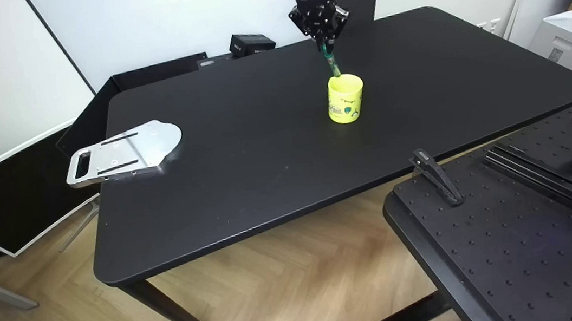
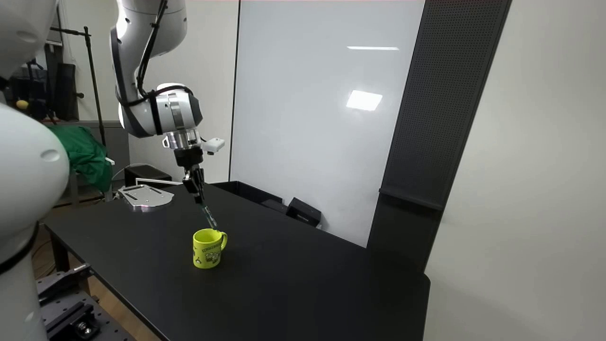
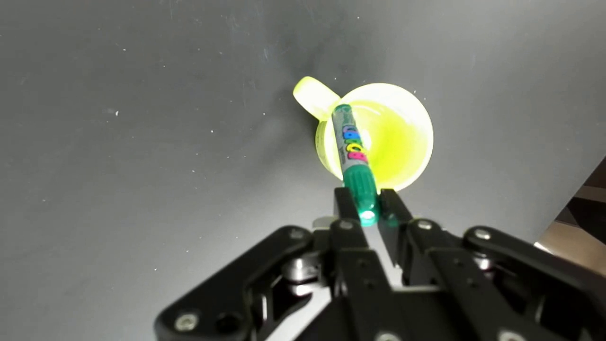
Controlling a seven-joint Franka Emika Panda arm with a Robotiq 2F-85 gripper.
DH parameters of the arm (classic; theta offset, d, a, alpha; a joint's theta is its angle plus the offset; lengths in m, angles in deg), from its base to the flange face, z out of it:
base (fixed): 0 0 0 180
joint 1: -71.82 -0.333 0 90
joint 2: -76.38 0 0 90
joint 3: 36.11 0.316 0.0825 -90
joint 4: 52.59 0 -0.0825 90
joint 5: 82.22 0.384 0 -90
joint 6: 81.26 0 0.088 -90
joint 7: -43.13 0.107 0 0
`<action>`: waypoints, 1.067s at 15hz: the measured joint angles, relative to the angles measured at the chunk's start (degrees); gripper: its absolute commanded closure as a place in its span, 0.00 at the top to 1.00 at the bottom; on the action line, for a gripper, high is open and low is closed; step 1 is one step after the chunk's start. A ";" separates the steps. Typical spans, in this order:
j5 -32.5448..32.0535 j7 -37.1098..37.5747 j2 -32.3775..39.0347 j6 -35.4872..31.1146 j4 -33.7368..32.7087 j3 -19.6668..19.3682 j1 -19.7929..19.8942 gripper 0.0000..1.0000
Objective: Remove the marker from the mug, put it on the table, put it back in the mug, and then put it back on the table
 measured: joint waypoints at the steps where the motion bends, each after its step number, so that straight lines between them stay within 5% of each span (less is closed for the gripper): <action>1: 0.86 -0.87 -0.50 0.42 -0.22 0.00 0.02 0.05; 16: -7.12 -0.49 2.16 -6.66 -5.75 -5.83 -0.15 0.05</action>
